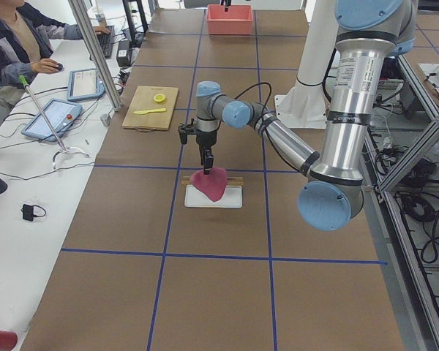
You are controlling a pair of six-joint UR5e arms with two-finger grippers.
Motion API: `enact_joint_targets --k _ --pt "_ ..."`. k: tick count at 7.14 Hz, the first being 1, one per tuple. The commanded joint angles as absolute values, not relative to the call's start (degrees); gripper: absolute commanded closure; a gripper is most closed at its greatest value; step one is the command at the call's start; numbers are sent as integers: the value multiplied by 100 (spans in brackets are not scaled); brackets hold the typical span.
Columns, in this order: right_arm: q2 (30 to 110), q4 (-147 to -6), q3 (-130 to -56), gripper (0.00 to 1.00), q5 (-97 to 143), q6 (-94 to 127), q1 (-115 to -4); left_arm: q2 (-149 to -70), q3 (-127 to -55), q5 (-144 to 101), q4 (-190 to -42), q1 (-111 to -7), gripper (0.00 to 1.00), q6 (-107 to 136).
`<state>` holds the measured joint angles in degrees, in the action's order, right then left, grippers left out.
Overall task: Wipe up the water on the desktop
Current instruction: 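Close the left gripper on the pink cloth's top edge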
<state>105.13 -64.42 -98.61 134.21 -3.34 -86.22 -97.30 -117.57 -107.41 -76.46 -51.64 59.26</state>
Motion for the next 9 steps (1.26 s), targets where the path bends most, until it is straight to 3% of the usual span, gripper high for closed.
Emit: enact_joint_targets --k 1,2,9 --pt "10503 -6442 -9861 0 13412 -334 -8622 -9703 -11786 -10600 -7646 -5177 37 5933" --pt "10503 -6442 -9861 0 13412 -325 -8622 -9703 -11786 -10600 -7638 -5168 44 5941" --pt "10503 -6442 -9835 0 13412 -334 -8622 -9703 -11804 -10661 -7655 -5142 43 5994"
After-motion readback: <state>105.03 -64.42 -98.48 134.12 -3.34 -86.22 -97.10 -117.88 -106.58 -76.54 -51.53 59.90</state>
